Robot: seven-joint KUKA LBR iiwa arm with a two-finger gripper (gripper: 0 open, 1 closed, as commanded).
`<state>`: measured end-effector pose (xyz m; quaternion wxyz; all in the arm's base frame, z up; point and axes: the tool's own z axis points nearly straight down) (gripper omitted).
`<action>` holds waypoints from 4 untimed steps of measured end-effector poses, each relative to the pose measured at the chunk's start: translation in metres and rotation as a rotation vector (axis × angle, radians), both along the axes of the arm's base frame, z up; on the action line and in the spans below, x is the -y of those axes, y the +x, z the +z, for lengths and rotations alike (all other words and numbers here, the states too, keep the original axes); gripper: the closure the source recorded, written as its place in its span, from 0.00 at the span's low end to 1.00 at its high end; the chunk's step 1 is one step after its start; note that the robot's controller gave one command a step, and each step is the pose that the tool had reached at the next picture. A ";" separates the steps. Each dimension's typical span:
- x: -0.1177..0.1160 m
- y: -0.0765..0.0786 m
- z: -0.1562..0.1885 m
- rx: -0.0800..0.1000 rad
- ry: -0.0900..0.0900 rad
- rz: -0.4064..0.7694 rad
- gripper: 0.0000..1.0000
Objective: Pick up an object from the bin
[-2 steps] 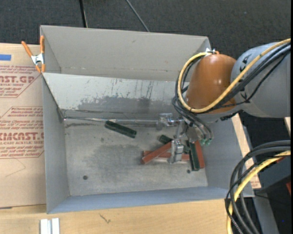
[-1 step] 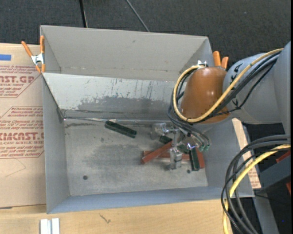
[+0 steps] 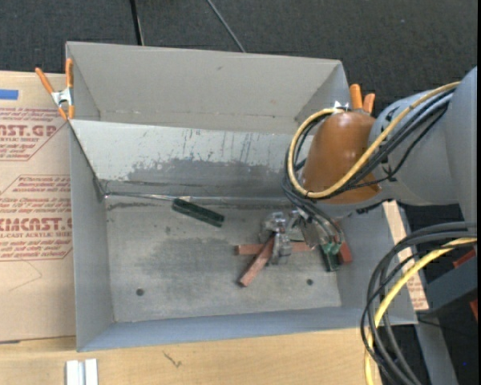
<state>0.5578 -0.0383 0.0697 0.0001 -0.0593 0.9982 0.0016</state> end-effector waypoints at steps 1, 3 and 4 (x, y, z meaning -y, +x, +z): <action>0.000 0.000 0.000 0.000 0.000 0.000 1.00; -0.001 -0.002 0.007 -0.006 0.000 0.001 1.00; -0.001 -0.004 0.029 -0.012 0.000 0.001 1.00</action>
Offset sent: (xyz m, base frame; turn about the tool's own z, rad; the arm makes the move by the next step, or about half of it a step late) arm 0.0000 -0.0002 0.0074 0.0000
